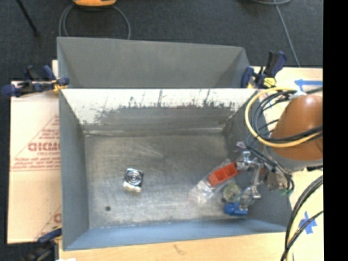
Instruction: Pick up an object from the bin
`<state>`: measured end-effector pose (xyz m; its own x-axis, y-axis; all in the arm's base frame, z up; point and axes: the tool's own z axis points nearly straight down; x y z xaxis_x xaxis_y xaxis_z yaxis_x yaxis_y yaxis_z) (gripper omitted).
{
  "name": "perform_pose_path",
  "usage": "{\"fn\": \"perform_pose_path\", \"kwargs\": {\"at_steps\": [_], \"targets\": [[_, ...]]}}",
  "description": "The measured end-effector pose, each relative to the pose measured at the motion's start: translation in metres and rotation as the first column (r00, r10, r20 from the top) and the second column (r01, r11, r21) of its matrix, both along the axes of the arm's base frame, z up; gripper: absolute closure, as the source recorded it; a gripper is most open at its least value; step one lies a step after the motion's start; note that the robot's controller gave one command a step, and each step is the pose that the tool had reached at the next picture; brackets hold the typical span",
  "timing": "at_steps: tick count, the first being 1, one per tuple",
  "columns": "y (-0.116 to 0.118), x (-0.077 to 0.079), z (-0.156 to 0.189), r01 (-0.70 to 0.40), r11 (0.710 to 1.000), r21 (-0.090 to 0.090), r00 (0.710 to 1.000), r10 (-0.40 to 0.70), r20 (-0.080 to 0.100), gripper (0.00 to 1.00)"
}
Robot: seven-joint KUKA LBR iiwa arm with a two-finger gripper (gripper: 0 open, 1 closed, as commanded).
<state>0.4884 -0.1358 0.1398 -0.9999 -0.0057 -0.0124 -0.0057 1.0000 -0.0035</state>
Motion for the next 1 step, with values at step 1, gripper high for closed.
{"fn": "perform_pose_path", "kwargs": {"at_steps": [1], "targets": [[0.0065, 0.0139, -0.005, 0.039, 0.999, -0.002, 0.999, -0.039, 0.017, 0.0]]}}
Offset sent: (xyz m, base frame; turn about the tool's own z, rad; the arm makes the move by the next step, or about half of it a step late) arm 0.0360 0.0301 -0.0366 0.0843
